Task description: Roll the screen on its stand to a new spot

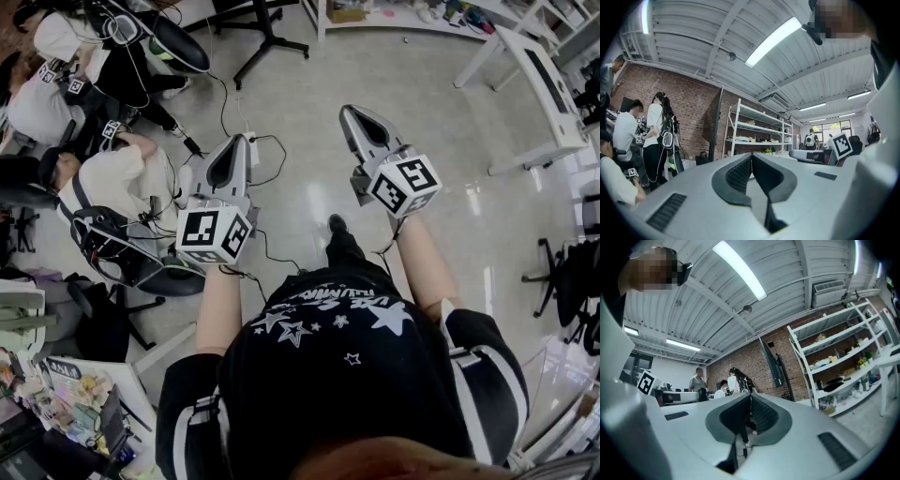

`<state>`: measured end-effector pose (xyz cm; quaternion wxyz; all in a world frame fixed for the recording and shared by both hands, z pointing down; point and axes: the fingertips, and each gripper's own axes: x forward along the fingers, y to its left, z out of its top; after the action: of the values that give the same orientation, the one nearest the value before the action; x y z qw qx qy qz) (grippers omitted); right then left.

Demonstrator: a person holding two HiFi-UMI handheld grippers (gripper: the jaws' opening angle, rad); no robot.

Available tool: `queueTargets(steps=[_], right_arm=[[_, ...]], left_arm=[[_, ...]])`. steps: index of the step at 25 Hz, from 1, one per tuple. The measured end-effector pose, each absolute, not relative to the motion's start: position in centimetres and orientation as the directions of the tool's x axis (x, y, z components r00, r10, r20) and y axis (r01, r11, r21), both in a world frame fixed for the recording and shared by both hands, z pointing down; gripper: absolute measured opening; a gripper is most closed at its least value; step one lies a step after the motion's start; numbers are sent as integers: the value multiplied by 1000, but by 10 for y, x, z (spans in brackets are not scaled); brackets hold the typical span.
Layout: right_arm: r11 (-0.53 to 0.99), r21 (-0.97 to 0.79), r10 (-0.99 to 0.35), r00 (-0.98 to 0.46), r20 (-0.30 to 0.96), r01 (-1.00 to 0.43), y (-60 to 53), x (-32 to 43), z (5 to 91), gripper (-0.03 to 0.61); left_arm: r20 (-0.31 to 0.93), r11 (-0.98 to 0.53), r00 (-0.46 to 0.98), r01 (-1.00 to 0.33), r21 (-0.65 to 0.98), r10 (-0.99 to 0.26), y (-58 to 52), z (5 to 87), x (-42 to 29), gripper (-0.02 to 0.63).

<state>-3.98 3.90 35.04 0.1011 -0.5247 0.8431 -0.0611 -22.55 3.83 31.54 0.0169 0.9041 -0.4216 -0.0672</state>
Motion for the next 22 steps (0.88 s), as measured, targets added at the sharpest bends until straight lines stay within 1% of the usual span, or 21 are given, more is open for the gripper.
queueTargets(steps=[4,8,14,17,20,22], right_arm=[[442,-198,-897,-429,-107,-875,2,-3,345,8],[397,-163,-917,-383,-109,-903,-37,42,344,8],[428,-167,-902,-409,-136,-888,-84,92,336,8],[440,-158,-897,-425,-121,-884,-105,108,338,8],[452,-101,-892,-446,-78,-886,-122,113,347,8],[469,-109,-883,-463,-79,-877,-130,114,348,8]], left_arm=[[-97,-635,628,-768,83,-772,7,309,-190,12],[-103,-621,614,-779,83,-783,-28,304,-155,12],[-125,-596,585,-797,93,-801,-72,299,-114,12],[-134,-578,564,-809,104,-814,-87,299,-101,12],[-132,-549,535,-828,113,-835,-104,301,-94,12],[-133,-539,525,-835,112,-841,-113,298,-90,12]])
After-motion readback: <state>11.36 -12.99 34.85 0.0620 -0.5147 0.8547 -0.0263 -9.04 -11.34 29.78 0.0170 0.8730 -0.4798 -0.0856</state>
